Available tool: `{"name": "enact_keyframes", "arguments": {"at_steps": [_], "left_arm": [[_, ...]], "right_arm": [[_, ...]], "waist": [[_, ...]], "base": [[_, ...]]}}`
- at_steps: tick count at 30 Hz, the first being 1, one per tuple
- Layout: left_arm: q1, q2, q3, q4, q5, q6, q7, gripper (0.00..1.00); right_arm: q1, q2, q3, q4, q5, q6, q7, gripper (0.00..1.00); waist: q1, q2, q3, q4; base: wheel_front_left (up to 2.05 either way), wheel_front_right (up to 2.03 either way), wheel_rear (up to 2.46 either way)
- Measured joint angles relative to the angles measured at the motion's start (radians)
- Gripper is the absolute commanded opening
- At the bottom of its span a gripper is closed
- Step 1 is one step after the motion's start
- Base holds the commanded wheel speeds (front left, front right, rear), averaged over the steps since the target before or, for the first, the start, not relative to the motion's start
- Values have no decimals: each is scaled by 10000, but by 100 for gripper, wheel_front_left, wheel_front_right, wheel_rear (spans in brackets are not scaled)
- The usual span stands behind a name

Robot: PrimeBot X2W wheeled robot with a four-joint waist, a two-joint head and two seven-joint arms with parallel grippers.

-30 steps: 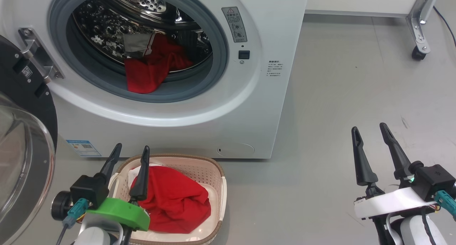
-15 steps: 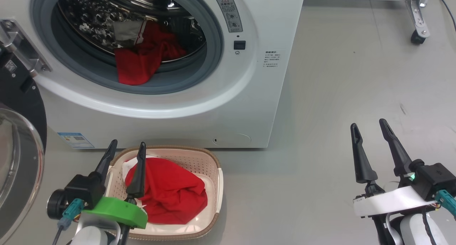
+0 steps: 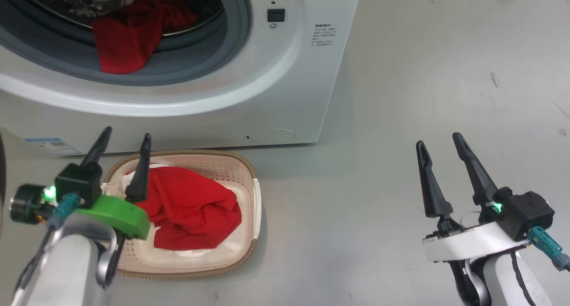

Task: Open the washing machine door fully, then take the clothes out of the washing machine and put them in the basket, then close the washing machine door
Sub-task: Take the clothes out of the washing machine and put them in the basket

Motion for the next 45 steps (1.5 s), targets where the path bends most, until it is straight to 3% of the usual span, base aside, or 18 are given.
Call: {"name": "enact_keyframes", "arguments": {"at_steps": [9,17,27,37,45], "left_arm": [[-1882,665,698,514,102,385,1244,100],[-3498,1580,811,1060,378,460,2470,100],[-5109,2303,955,2121,706,493,4027,100],[-6264,3154,1241,2899,882,593,4899,100],[-6812,3404,1275,3425,972,610,5256,100]], "right_arm": [[-646,161,372,-56,180,0,0,100],[-1109,270,669,8,345,0,0,100],[-1599,332,823,36,435,0,0,100],[-1998,405,995,58,531,0,0,100],[-2172,447,997,75,598,0,0,100]], "waist": [[0,0,983,-827],[0,0,1695,-1663],[0,0,2508,-2498],[0,0,3205,-3138],[0,0,3600,-3525]], "base": [[0,0,0],[0,0,0],[0,0,0],[0,0,0],[0,0,0]]}}
